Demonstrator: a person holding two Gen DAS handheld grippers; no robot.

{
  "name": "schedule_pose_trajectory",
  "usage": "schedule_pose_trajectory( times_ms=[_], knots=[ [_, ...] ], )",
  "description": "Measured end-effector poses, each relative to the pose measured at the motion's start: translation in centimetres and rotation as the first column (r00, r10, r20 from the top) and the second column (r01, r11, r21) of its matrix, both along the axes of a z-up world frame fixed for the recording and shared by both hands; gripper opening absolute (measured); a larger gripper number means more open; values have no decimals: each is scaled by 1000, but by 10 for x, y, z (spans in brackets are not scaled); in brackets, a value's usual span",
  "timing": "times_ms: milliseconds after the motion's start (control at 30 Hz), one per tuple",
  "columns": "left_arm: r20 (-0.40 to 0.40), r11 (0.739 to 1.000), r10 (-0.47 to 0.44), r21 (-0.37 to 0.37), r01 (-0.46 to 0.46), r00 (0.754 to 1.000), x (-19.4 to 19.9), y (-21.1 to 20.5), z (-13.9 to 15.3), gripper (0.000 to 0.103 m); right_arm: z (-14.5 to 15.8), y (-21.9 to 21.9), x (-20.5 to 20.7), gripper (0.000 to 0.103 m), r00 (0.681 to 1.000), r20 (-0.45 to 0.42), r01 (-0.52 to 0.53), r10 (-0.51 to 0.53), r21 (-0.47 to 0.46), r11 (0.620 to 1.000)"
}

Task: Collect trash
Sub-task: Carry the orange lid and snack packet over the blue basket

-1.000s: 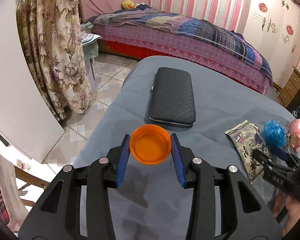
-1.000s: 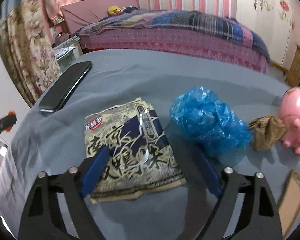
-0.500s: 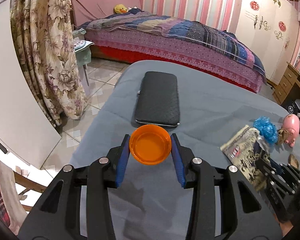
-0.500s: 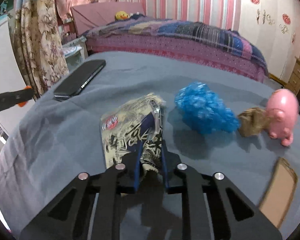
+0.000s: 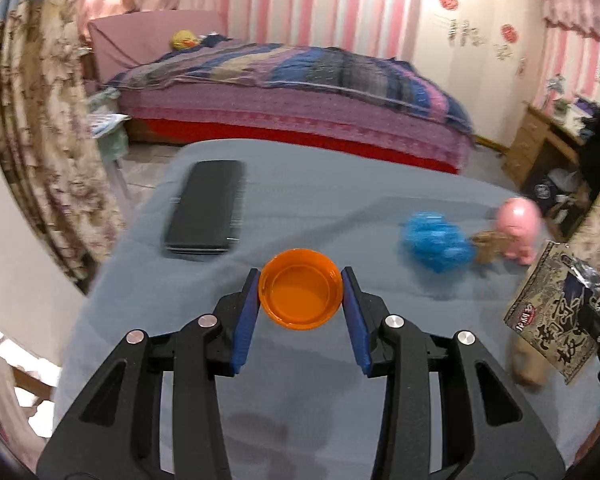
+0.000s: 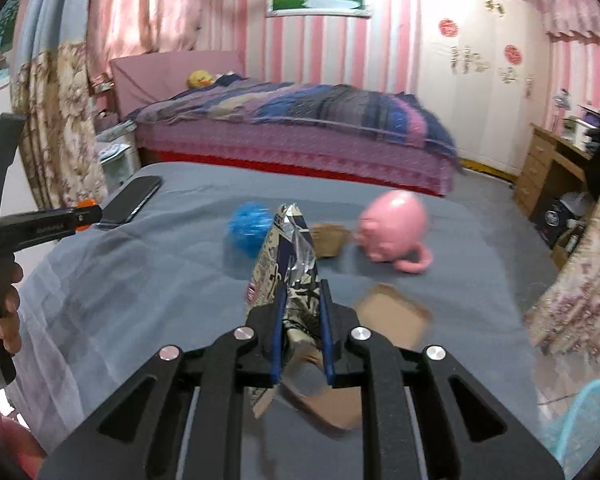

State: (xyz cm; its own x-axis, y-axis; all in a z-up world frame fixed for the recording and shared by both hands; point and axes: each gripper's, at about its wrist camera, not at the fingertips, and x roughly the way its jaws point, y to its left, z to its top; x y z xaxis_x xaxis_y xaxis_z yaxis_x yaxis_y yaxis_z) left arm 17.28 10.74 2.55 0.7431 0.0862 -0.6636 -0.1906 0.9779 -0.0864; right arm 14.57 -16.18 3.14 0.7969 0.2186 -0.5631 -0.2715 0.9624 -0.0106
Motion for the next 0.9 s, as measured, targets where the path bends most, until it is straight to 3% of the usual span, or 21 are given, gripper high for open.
schedule_pose_trajectory(
  times_ms=[233,367,533,700,900],
  knots=[
    [36,987,-164,2,164,986,-25,-97,8,39,21,-91,-33,15,992,26,126,-127,45,991],
    [32,972,-233,44,231,972,-36,-146,11,39,27,-137,-52,15,980,37,193,-196,71,979],
    [76,951,-309,9,309,948,-54,-193,20,39,30,-182,-76,15,961,45,271,-275,75,960],
    [68,931,-363,-7,364,929,-57,-227,19,39,27,-232,-101,15,930,45,359,-364,90,929],
    [64,900,-436,26,435,898,-65,-275,17,39,19,-277,-123,15,893,41,443,-449,101,891]
  ],
)
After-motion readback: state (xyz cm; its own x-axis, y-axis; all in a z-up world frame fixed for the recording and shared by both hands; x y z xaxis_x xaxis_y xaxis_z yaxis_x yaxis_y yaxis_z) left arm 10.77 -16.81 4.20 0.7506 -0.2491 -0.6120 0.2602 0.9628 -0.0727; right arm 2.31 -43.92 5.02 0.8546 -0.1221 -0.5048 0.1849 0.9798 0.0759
